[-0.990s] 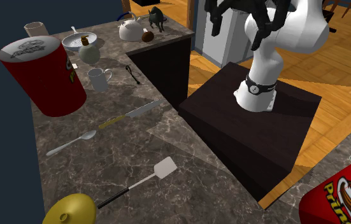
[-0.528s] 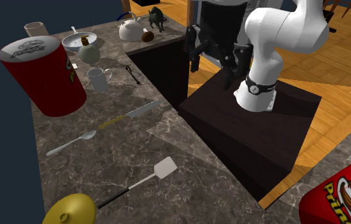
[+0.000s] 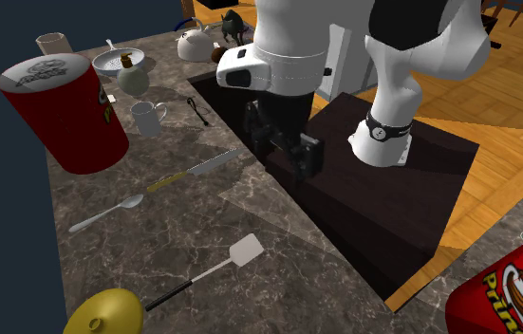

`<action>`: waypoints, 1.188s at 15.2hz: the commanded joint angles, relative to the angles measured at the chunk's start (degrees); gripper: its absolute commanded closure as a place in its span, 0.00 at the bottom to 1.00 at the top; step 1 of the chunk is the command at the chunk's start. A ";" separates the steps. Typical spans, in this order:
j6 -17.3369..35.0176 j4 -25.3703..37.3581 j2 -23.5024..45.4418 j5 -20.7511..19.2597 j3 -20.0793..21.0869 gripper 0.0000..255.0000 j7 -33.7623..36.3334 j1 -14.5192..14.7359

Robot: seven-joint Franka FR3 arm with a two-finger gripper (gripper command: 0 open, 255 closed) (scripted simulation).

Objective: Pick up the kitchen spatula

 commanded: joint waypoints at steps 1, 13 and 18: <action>4.02 0.45 4.25 0.23 -0.48 0.00 -0.06 -0.24; 20.59 11.14 30.97 4.96 -1.62 0.00 -1.62 -1.94; 24.44 18.74 42.22 7.31 -1.02 0.00 -2.39 -3.57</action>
